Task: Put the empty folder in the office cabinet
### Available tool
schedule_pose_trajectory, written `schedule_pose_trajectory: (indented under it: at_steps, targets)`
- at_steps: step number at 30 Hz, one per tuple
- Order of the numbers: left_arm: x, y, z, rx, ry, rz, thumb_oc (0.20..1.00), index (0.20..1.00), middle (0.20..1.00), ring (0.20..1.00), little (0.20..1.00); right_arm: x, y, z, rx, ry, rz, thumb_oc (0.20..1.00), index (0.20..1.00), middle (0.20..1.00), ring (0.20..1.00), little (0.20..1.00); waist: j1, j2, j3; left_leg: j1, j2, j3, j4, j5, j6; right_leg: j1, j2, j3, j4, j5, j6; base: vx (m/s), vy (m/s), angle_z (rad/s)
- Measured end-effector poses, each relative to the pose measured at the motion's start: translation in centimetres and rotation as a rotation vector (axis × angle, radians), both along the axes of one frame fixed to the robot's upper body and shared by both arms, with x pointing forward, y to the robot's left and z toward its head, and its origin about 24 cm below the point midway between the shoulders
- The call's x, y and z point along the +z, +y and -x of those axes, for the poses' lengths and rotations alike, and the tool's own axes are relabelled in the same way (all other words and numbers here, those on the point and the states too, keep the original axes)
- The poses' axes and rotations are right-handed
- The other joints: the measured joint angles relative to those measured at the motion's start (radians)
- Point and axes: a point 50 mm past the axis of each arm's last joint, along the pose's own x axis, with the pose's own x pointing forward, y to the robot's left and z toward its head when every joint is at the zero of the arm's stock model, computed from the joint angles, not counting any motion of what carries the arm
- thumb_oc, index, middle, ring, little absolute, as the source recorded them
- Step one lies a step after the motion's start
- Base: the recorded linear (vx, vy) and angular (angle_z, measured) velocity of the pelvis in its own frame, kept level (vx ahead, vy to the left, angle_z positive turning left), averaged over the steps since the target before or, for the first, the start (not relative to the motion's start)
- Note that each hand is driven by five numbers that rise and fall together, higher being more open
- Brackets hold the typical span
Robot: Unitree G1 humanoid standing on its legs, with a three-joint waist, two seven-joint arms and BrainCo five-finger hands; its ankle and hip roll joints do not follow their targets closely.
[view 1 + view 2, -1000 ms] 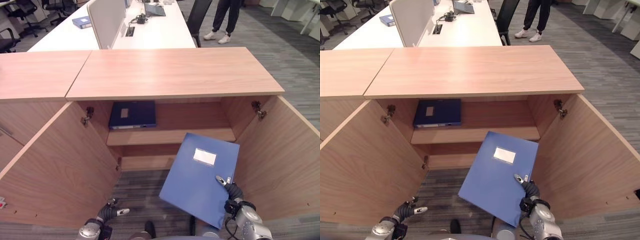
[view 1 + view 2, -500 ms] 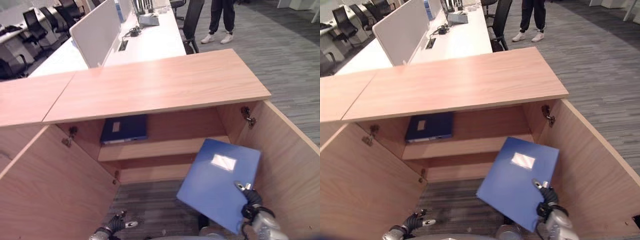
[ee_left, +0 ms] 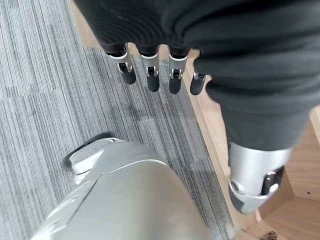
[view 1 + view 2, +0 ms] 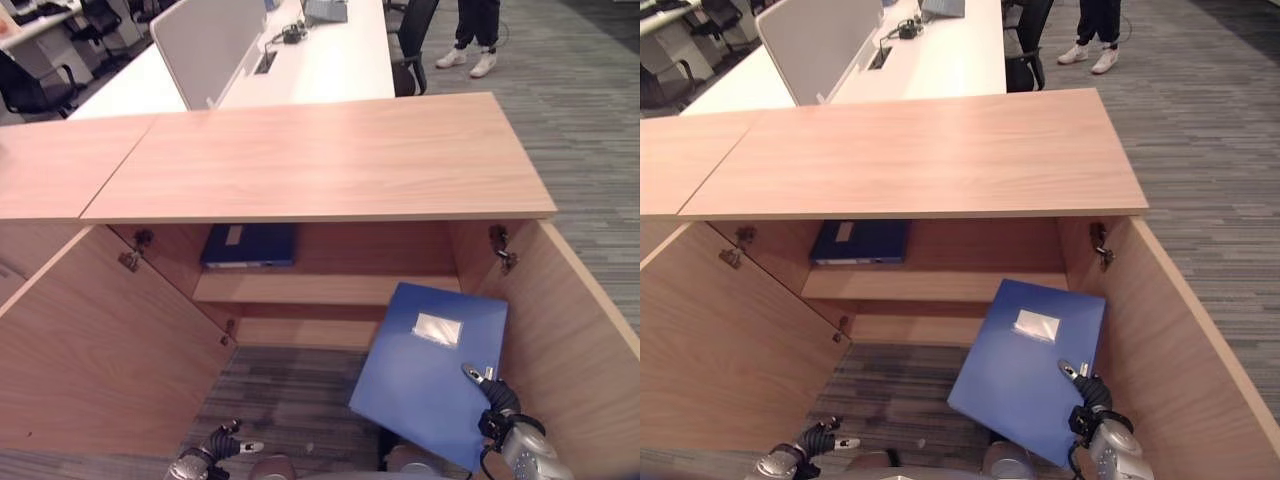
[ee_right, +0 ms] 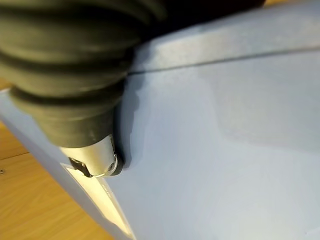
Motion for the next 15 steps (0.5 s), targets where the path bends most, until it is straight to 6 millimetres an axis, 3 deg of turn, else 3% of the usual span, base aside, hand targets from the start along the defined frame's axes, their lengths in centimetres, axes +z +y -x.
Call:
schedule_pose_trajectory:
  at_steps: [1,2,3,5,8,10,11,12,15]
  targets:
    - [0.0,-0.3,-0.2,0.0,-0.005,0.008,1.0,1.0,1.0,1.0,1.0,0.0,0.0,0.0,-0.004,0.001,0.003,0.2,0.2,0.2,0.2,0.2,0.0,0.014,-0.002,0.007,0.009,0.036,-0.057,0.025,0.022,0.015,0.006,-0.003,-0.026,-0.015,0.03,0.16,0.093,0.15]
    - [0.0,-0.8,-0.8,-0.004,-0.022,0.016,1.0,1.0,1.0,1.0,1.0,0.2,-0.2,-0.1,-0.012,-0.004,0.011,0.2,0.2,0.2,0.2,0.2,0.009,0.047,-0.005,0.025,0.032,0.042,-0.129,0.01,0.027,-0.031,0.028,-0.004,0.078,-0.029,0.009,0.16,0.119,0.31]
    - [0.4,-0.7,-1.7,-0.014,-0.055,0.012,1.0,1.0,1.0,1.0,1.0,0.1,-0.1,-0.1,-0.023,-0.005,0.004,0.2,0.2,0.2,0.2,0.2,0.004,0.037,0.006,0.047,0.031,0.052,-0.177,-0.018,0.02,-0.035,0.017,-0.008,0.104,-0.042,-0.018,0.17,0.126,0.54]
    - [0.5,-1.6,-2.4,-0.057,-0.069,0.024,1.0,1.0,1.0,1.0,1.0,0.4,-0.4,-0.5,-0.058,-0.027,0.005,0.2,0.2,0.2,0.2,0.2,0.013,0.028,0.015,0.083,0.03,0.074,-0.396,-0.036,0.023,-0.03,0.022,0.003,0.062,-0.039,0.006,0.17,0.108,0.67]
    - [0.2,-1.9,-1.9,-0.06,-0.049,0.028,1.0,1.0,1.0,1.0,1.0,0.8,-0.4,-1.2,-0.068,-0.049,-0.004,0.2,0.2,0.2,0.2,0.2,0.045,0.017,0.033,0.105,0.023,0.031,-0.471,-0.035,0.023,-0.03,0.008,0.043,0.044,-0.018,0.018,0.14,0.091,0.0]
    - [-0.5,-1.9,0.0,-0.054,0.016,0.023,1.0,1.0,1.0,1.0,1.0,1.4,-0.5,-2.1,-0.047,-0.082,0.012,0.2,0.2,0.2,0.2,0.2,0.063,0.057,0.03,0.127,0.021,0.009,-0.461,-0.058,0.046,-0.022,0.009,0.054,-0.006,0.002,0.046,0.19,0.14,-0.43]
    - [-0.8,-2.0,0.7,-0.046,0.031,0.026,1.0,1.0,1.0,1.0,1.0,1.7,-0.6,-2.4,-0.032,-0.089,0.023,0.2,0.2,0.2,0.2,0.2,0.067,0.089,0.02,0.143,0.025,0.008,-0.463,-0.113,0.073,-0.019,0.021,0.061,-0.031,0.024,0.063,0.14,0.131,-0.35]
    - [-0.8,-2.1,0.8,-0.042,0.033,0.026,1.0,1.0,1.0,1.0,1.0,2.0,-0.5,-2.7,-0.02,-0.103,0.028,0.2,0.2,0.2,0.2,0.2,0.067,0.117,0.019,0.151,0.027,0.008,-0.476,-0.095,0.06,-0.005,0.025,0.065,-0.058,0.049,0.073,0.14,0.15,-0.41]
    - [-0.7,-0.6,1.7,-0.001,0.042,-0.009,1.0,1.0,1.0,1.0,1.0,1.0,2.1,-2.8,0.012,-0.089,-0.038,0.2,0.2,0.2,0.2,0.2,0.078,0.066,0.02,0.184,-0.034,0.056,-0.501,-0.075,0.071,0.021,-0.04,0.089,-0.087,0.069,0.102,0.12,0.169,-0.16]
